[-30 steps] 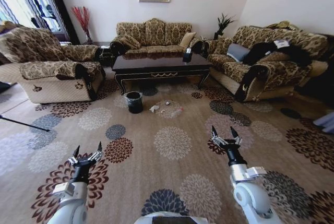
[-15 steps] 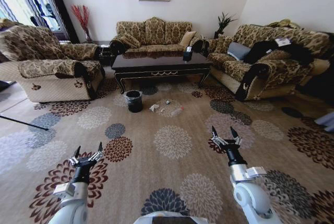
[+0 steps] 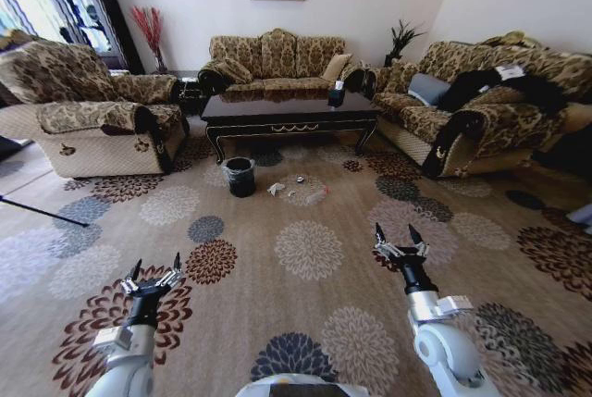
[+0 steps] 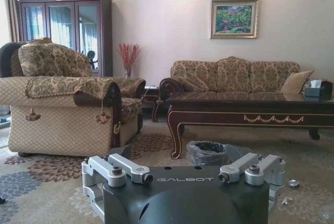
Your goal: Move to the front of the table and pick up the trash from the floor, then place it into the trash bin.
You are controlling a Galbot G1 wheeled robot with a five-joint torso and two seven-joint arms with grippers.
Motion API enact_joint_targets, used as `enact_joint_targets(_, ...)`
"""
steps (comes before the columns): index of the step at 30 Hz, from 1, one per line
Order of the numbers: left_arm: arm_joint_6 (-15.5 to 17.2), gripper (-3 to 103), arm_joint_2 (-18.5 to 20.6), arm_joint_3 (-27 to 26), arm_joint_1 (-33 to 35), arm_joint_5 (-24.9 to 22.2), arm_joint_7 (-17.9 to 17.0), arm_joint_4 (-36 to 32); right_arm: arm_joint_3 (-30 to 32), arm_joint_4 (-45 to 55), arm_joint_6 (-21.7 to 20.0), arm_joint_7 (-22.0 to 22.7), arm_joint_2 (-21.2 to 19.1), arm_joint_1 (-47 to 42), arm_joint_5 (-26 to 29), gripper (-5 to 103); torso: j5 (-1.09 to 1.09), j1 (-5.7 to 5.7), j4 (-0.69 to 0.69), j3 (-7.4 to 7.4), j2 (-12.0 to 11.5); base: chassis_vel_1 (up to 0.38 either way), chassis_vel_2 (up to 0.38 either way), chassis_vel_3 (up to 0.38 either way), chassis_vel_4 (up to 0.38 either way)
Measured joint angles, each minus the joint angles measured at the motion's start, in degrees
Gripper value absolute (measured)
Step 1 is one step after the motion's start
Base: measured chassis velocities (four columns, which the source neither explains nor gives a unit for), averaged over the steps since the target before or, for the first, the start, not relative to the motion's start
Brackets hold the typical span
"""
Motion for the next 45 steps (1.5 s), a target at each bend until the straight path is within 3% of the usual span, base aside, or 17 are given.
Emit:
enact_joint_targets(32,-0.76,100,0.14,-0.13,-0.79,1.03,1.24,0.95,-0.59,-0.49,0.45,-0.23,-0.01,0.37,-0.19,100,0.00,-2.77,0.00,-4.63,-7.40,0.000,0.000,0.000,0.000)
enact_joint_targets(45,0.36,100,0.87,-0.58,1.51,-1.54,1.02,-9.82,2.09,5.37,2.07,-1.31,-2.88,-0.03,-4.23,100,0.01,-3.87,0.00,-6.56,-10.44,0.000,0.000,0.000,0.000)
